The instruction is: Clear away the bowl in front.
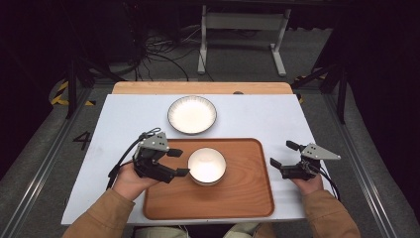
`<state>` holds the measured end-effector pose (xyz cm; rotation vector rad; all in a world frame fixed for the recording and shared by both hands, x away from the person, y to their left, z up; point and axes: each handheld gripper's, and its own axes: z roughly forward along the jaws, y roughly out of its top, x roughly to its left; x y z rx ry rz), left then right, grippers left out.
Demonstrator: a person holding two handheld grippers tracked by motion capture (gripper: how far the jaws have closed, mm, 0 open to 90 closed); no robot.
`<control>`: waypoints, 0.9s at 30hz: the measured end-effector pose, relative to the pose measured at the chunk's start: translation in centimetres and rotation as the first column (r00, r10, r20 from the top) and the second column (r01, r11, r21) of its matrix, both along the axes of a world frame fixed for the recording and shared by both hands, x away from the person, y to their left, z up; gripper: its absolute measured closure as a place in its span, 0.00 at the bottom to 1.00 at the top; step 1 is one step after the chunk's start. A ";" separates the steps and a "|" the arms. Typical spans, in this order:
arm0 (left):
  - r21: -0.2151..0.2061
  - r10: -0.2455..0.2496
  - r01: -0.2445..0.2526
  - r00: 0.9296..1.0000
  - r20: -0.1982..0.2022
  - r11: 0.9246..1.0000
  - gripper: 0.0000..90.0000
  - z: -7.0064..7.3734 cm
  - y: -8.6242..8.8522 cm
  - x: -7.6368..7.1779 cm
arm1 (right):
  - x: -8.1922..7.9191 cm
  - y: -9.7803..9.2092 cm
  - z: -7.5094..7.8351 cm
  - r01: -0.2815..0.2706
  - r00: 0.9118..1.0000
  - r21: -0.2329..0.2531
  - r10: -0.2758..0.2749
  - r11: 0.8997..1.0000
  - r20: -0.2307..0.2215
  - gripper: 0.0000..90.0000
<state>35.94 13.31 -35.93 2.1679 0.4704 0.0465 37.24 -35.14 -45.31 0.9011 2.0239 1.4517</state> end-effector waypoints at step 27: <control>-0.195 0.213 -0.196 0.974 0.075 0.961 0.17 -3.5 7.0 -0.9 | -0.1 -0.2 0.0 -0.015 1.000 0.027 0.015 1.000 0.001 0.01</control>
